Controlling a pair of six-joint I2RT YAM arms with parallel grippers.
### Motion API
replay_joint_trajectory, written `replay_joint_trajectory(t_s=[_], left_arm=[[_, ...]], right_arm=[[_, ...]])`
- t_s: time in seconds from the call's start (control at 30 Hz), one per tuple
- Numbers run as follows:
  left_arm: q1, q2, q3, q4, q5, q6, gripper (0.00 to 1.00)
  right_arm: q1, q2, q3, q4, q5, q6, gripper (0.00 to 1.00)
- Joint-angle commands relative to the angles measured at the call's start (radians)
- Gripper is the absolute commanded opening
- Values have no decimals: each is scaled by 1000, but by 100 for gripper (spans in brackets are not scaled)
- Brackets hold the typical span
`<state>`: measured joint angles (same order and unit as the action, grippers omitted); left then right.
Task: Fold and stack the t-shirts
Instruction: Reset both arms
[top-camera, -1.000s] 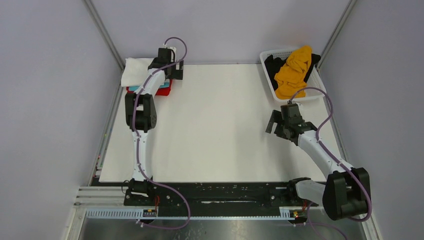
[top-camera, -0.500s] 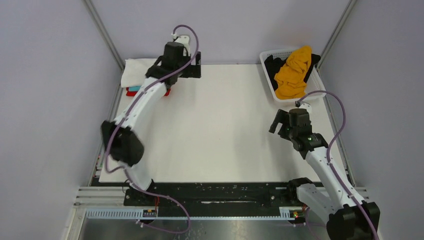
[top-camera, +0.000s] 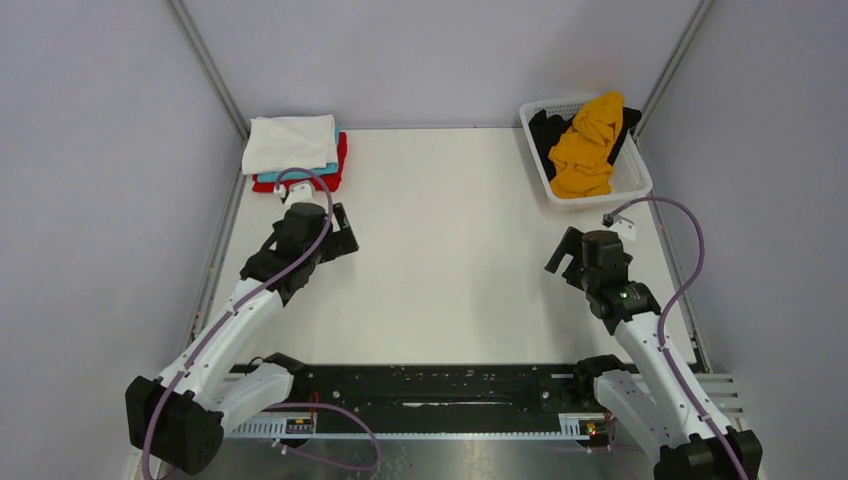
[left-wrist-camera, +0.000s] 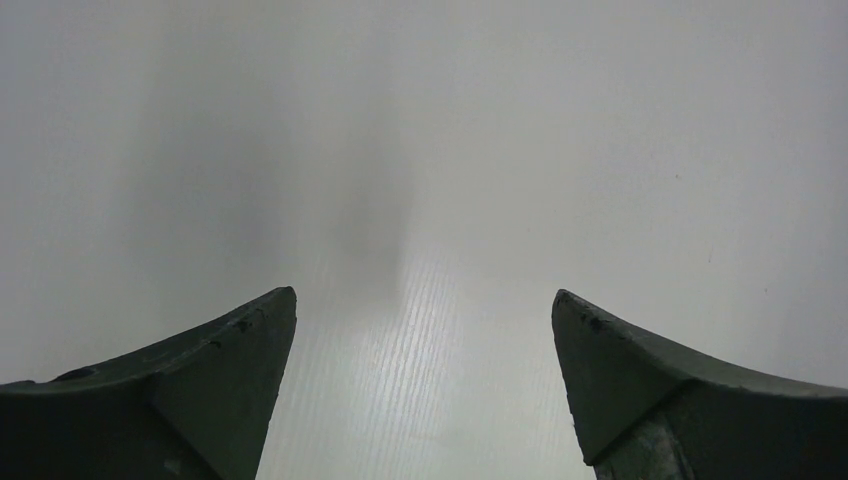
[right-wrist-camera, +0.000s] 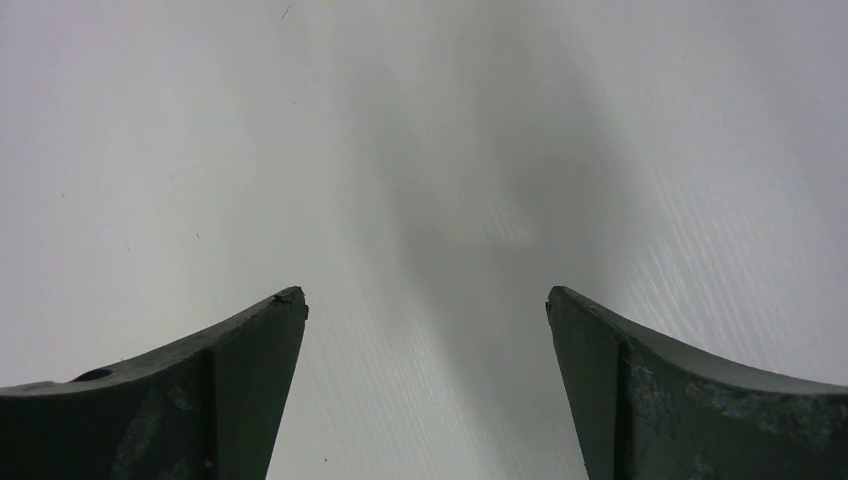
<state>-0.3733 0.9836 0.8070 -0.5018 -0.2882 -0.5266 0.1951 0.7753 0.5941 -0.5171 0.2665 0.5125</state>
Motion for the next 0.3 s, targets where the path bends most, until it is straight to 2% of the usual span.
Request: replay_joint_trajectory(t_s=[0.0,0.27], left_arm=[[1,-17,55,23,-73,-38,99],[1,-51,31,18,-109,-37,99]], right_arm=[[-2,3,-6,29,34,35,100],[-3,-85,-53,80,33,22,99]])
